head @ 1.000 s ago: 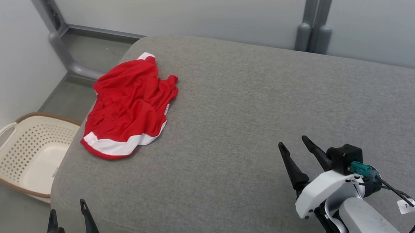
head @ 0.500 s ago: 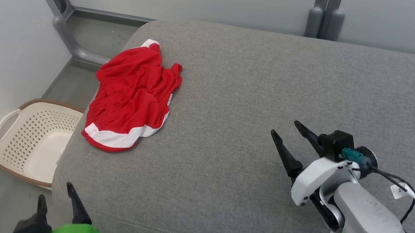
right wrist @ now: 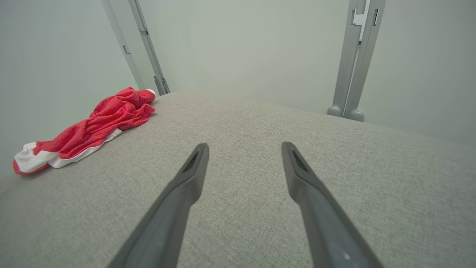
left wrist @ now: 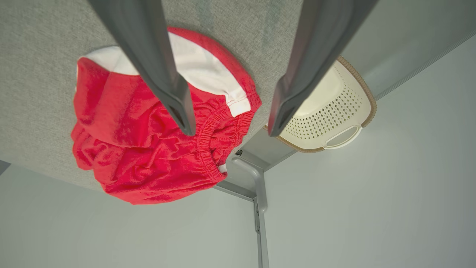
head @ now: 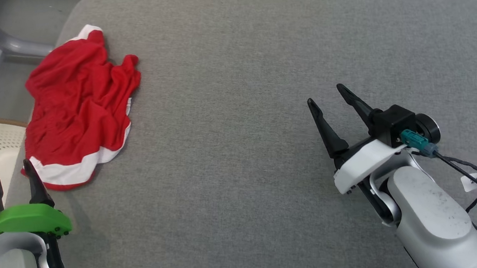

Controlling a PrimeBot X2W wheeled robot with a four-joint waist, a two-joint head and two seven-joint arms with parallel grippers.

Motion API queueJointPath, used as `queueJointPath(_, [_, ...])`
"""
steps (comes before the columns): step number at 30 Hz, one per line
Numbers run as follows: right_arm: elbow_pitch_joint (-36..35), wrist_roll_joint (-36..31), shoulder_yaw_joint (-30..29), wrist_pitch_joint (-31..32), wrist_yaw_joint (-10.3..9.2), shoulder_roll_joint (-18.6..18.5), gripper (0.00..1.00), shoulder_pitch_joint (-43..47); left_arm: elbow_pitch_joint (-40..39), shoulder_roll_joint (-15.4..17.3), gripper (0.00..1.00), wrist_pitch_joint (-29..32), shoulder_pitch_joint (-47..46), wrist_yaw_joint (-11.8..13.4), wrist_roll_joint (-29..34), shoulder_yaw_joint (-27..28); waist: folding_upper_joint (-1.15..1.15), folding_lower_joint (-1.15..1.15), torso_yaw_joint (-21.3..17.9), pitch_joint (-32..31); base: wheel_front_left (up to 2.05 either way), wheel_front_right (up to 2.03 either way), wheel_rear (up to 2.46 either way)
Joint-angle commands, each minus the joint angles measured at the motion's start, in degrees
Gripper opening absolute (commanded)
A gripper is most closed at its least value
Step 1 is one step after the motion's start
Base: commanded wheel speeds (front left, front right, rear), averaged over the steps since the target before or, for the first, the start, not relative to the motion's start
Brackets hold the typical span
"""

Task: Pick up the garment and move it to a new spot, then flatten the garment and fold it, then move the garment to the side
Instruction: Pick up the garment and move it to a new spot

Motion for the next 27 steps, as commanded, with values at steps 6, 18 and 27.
queueJointPath(6, [-2.9,0.2,0.7,-0.2,-0.09,-1.2,1.0,-2.3,12.0,3.0,1.0,0.1,-7.6,-1.3,-1.7,1.3,0.0,0.0,-8.7,8.8,0.0,0.0,0.0])
queueJointPath(18, [-3.5,0.4,-1.0,-0.2,-0.09,-1.2,1.0,-3.1,28.0,5.1,0.0,1.4,-13.6,0.3,-2.4,0.9,0.0,0.0,-11.1,8.8,0.0,0.0,0.0])
queueJointPath(27, [-2.6,0.7,-4.4,-0.2,-0.09,1.4,1.0,-0.2,12.0,3.2,0.0,-0.1,-14.2,-1.2,1.7,-2.9,0.0,0.0,-12.1,2.9,0.0,0.0,0.0])
